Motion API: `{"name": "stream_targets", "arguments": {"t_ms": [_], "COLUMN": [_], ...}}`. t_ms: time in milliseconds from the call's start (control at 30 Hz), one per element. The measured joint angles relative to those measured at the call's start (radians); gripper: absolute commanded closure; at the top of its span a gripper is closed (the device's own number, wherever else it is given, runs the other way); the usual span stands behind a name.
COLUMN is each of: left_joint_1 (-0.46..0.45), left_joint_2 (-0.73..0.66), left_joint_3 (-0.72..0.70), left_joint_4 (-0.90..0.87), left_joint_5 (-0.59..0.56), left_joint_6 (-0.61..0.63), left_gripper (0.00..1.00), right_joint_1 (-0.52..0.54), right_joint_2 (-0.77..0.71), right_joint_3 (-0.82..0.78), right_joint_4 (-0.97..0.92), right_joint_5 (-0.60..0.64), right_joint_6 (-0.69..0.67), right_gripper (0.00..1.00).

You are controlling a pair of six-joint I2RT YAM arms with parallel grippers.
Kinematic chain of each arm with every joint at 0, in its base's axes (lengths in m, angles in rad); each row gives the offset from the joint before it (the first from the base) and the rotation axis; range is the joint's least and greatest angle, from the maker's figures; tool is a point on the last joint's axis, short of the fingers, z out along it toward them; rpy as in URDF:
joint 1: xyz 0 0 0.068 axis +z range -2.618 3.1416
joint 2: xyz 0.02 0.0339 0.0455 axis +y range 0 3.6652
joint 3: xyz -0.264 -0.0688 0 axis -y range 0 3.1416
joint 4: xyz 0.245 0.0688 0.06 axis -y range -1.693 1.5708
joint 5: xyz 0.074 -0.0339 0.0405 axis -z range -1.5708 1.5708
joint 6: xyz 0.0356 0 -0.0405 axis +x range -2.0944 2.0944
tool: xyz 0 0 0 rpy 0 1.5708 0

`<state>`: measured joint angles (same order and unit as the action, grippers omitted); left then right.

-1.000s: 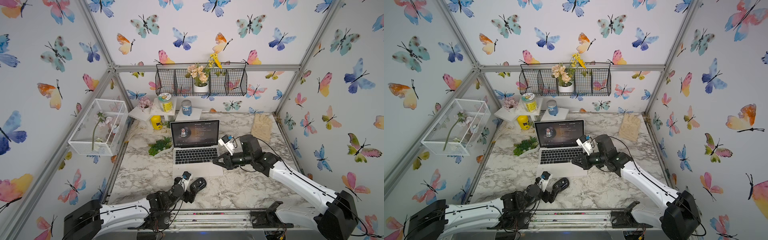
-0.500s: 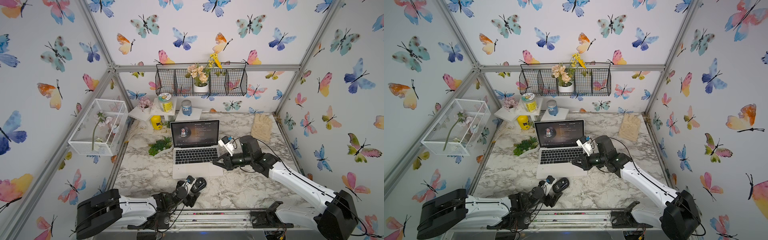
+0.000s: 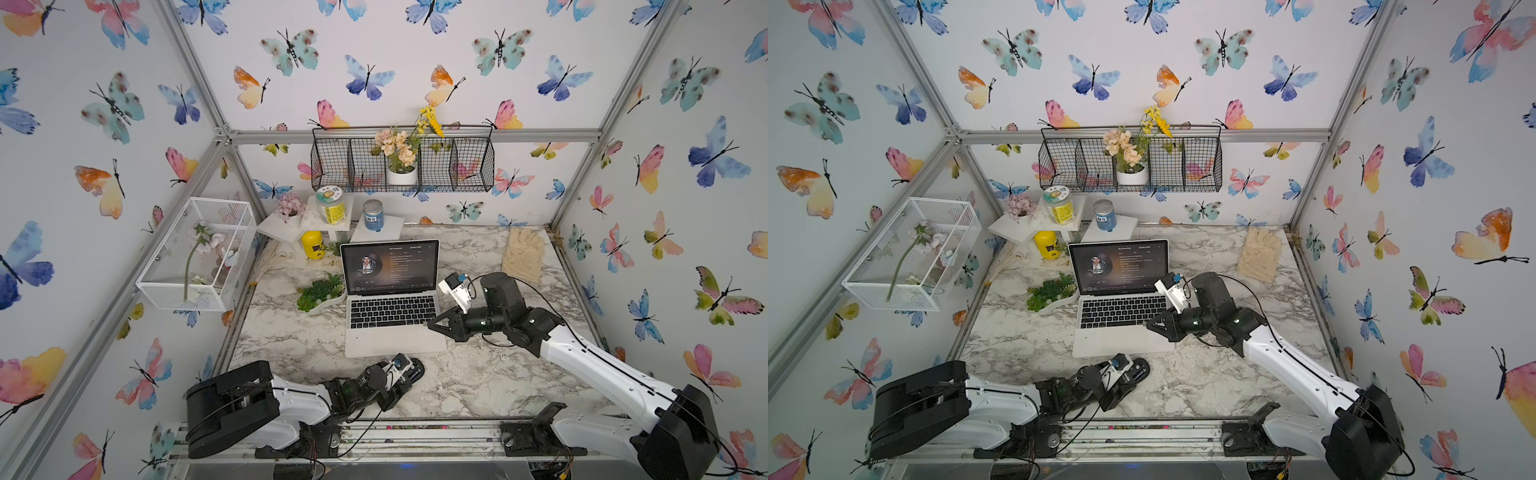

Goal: Remove the wireless mouse receiver from the laptop
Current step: Insert the USB plug into the mouse.

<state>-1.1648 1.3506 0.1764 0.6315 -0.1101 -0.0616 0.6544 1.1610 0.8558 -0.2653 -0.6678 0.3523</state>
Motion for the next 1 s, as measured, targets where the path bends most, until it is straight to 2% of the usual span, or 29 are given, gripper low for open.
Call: {"name": "stream_targets", "arguments": {"t_ms": [200, 333, 467, 633, 1000], "left_joint_1": [0.018, 0.042, 0.074, 0.093, 0.097], "left_joint_2": [0.163, 0.285, 0.299, 0.299, 0.375], "left_joint_3": [0.141, 0.240, 0.217, 0.191, 0.156], "left_joint_4": [0.003, 0.033, 0.081, 0.123, 0.306], "left_joint_5": [0.106, 0.174, 0.221, 0.250, 0.248], "left_joint_6": [0.100, 0.157, 0.184, 0.203, 0.173], "left_gripper": [0.44, 0.34, 0.22, 0.14, 0.16], "right_joint_1": [0.000, 0.000, -0.001, -0.001, -0.001], "right_joint_2": [-0.011, 0.031, 0.087, 0.093, 0.107], "right_joint_3": [0.009, 0.019, 0.021, 0.020, -0.015], "right_joint_4": [-0.119, -0.249, -0.359, -0.412, -0.405], "right_joint_5": [0.164, 0.288, 0.357, 0.378, 0.374], "right_joint_6": [-0.003, 0.006, 0.005, 0.002, 0.003], "right_gripper": [0.98, 0.98, 0.98, 0.98, 0.98]}}
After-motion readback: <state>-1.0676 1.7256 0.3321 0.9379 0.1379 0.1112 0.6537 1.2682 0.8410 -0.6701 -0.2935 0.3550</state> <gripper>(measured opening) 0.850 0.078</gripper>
